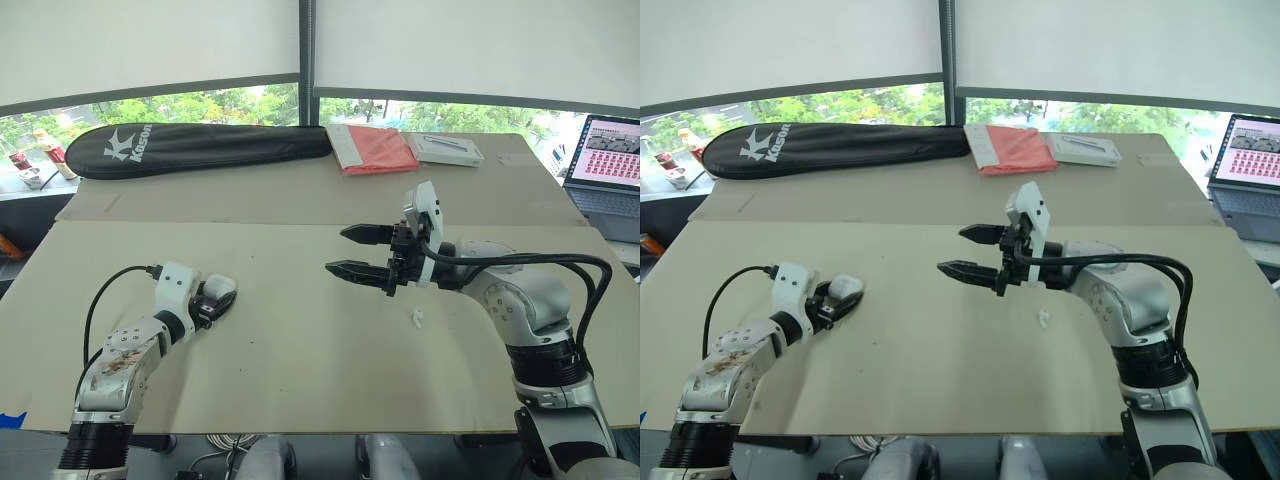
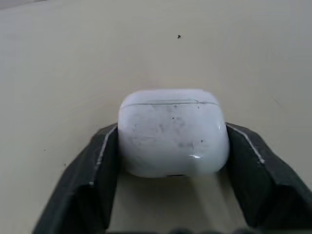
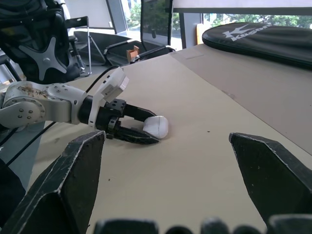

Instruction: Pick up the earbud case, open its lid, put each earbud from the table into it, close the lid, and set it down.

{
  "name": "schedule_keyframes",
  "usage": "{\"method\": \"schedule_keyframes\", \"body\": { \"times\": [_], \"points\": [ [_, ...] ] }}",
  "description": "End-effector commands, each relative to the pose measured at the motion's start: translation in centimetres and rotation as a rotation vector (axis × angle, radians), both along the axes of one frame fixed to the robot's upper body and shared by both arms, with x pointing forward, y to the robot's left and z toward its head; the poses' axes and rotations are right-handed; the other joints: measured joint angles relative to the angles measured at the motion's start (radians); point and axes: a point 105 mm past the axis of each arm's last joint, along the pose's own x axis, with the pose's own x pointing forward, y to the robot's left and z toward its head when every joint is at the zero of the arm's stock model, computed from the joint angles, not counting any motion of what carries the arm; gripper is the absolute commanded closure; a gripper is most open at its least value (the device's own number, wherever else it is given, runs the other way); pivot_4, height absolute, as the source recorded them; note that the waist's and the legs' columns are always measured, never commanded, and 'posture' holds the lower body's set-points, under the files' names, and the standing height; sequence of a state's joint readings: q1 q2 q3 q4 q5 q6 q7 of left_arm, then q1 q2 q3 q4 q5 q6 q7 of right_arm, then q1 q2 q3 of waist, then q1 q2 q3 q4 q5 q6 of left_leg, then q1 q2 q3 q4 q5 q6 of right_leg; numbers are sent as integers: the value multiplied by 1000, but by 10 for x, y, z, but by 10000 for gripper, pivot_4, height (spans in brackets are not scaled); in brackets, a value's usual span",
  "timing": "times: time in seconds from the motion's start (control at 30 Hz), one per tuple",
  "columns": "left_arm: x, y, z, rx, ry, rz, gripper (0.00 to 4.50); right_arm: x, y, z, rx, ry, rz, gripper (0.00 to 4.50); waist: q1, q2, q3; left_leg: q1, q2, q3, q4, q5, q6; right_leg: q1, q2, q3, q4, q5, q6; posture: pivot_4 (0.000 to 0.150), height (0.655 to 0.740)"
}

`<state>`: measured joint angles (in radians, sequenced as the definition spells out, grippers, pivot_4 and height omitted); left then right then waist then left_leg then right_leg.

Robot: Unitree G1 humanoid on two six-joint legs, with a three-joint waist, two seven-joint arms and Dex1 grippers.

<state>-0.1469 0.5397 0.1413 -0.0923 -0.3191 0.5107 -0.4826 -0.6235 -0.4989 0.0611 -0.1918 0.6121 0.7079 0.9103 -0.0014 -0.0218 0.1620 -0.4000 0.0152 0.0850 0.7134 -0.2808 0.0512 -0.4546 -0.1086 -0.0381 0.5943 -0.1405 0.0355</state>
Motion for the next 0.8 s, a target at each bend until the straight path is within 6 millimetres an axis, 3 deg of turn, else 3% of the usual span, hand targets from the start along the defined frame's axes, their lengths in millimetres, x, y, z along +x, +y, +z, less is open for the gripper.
{"method": "schedule_keyframes", "body": {
  "times": [0.03,0.1,0.17,0.27,0.37,0.6,0.8],
  "points": [
    [1,-4,3,-2,-20,-22,19317,-5,-5,16,25,-50,-3,0,1,0,0,0,0,0,0,0,0,0,0,0,0,0,0,1500,7400],
    [5,-11,14,30,-85,-70,19317,-2,-8,17,31,-49,-21,0,2,0,0,0,0,0,0,0,0,0,0,0,0,0,0,1500,7400],
    [11,-30,39,110,-232,-184,19317,3,-12,22,51,-38,-50,0,5,0,0,0,0,0,0,0,0,0,0,0,0,0,0,1500,7400],
    [16,-64,88,298,-580,-383,19317,12,-14,26,67,29,-88,0,14,0,0,-2,0,0,1,0,0,-1,0,-1,0,1,-1,1500,7400],
    [17,-86,116,481,-865,-535,19317,18,-11,25,88,94,-96,0,14,0,0,-4,0,0,2,0,0,-2,0,-1,-1,2,-3,1500,7400],
    [19,-109,139,698,-1219,-761,19317,27,5,22,131,192,-65,0,-1,0,0,-5,0,7,0,0,0,-2,0,-4,0,3,-2,1500,7400],
    [19,-117,146,757,-1327,-869,19317,27,23,27,160,194,-31,0,-2,0,0,-7,0,8,1,0,1,-2,0,-4,-1,3,-1,1500,7400]
  ]
}}
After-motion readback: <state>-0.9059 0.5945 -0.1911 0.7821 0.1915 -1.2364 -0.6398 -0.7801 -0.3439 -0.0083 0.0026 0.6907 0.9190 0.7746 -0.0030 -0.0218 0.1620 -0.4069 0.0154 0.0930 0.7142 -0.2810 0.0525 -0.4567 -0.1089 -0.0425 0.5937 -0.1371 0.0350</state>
